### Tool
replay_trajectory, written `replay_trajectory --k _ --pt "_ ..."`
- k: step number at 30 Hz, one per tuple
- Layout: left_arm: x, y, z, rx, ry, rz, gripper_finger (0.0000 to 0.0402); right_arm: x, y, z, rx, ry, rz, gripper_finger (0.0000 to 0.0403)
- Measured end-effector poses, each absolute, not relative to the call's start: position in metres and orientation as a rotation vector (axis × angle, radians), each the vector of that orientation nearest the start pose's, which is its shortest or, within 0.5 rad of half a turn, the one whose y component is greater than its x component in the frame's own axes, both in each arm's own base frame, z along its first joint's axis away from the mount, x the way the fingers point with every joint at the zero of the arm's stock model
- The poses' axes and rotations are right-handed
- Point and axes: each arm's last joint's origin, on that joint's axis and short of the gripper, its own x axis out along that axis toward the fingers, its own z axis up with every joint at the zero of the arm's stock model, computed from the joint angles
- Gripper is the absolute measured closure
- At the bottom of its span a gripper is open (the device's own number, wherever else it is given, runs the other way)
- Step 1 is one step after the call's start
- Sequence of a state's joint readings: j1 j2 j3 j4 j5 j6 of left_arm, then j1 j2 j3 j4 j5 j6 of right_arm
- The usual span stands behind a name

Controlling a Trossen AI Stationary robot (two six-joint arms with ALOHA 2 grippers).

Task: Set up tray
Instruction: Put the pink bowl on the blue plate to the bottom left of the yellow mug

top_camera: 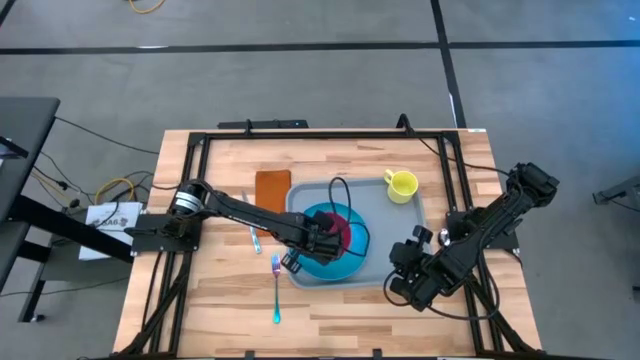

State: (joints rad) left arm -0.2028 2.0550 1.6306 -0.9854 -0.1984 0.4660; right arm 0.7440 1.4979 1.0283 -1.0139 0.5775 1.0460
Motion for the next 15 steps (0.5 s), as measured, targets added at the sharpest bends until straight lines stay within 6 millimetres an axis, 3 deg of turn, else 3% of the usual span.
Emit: replay_trajectory --k 15 --pt "0.4046 -0.075 0.2035 0.747 1.34 -0.265 0.0401 0.1981 0.1608 0.2179 0.01 1.038 -0.447 0.028"
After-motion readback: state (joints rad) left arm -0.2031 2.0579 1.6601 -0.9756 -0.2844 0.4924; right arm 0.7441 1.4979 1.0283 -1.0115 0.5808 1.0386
